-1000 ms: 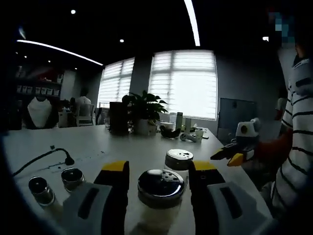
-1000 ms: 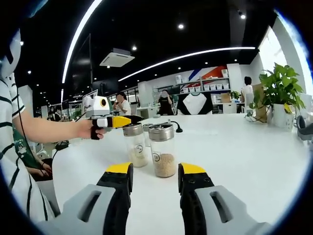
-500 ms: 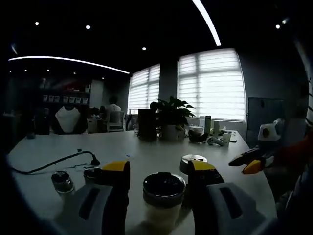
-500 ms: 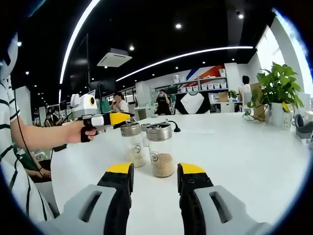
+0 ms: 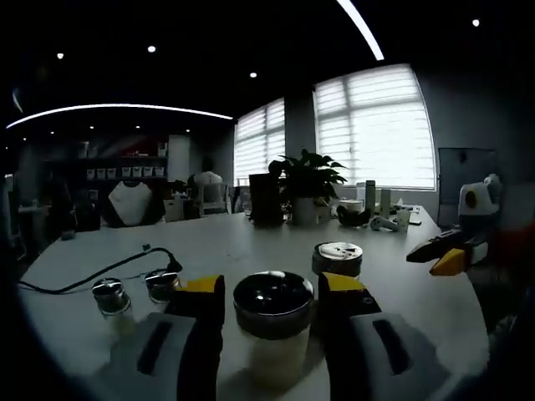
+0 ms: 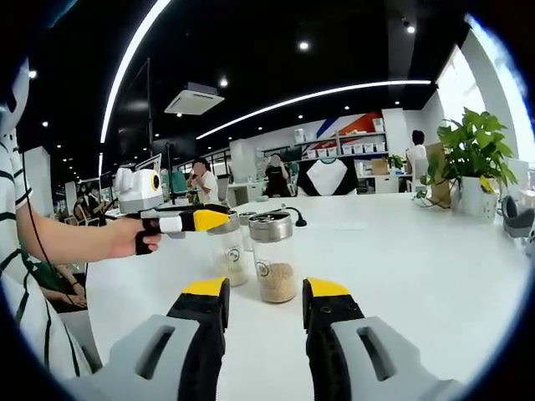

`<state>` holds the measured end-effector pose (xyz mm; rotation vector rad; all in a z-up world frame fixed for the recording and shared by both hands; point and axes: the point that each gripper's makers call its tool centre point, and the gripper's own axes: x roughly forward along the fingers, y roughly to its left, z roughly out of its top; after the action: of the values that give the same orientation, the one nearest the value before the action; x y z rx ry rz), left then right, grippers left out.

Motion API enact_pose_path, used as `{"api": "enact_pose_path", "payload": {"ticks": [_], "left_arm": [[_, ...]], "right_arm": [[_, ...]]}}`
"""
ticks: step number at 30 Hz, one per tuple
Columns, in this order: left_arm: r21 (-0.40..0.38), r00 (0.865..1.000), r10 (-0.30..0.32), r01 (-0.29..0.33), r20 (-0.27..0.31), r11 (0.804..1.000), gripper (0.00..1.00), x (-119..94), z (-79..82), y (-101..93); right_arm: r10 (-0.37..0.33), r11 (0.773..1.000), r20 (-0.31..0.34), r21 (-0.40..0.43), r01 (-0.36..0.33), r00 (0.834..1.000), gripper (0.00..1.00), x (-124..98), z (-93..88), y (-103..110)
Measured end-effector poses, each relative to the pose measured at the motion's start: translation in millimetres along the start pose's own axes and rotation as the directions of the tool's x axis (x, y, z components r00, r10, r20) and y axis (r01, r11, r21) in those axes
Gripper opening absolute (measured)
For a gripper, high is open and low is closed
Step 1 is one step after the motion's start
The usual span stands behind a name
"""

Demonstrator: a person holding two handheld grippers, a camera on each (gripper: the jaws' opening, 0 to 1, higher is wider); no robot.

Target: Rotate the seasoning bottle until the label or dispensing opening points toward the visible target arrow and the bottle remains upright within the marked orientation range

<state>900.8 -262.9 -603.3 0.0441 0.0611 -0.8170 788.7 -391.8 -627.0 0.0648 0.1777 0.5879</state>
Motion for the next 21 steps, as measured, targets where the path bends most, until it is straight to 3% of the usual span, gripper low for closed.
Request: {"api": "enact_pose_path", "payload": {"ticks": [13,21], "left_arm": [[-0.017,0.999,-0.035,0.035,0.011,0.999,0.41,-0.7,0.6,-1.9],[-0.029,0.995,-0.100,0.101,0.028,0.994,0.40,-0.3,0.7,-1.7]], "right_arm": [[0.019,1.000,0.002,-0.005,-0.019,1.000,0.31,1.6,1.8,2.1],[0.030,1.000,0.001,-0.007,-0.030,1.000,0.31,3.5,2.8,2.0]]}}
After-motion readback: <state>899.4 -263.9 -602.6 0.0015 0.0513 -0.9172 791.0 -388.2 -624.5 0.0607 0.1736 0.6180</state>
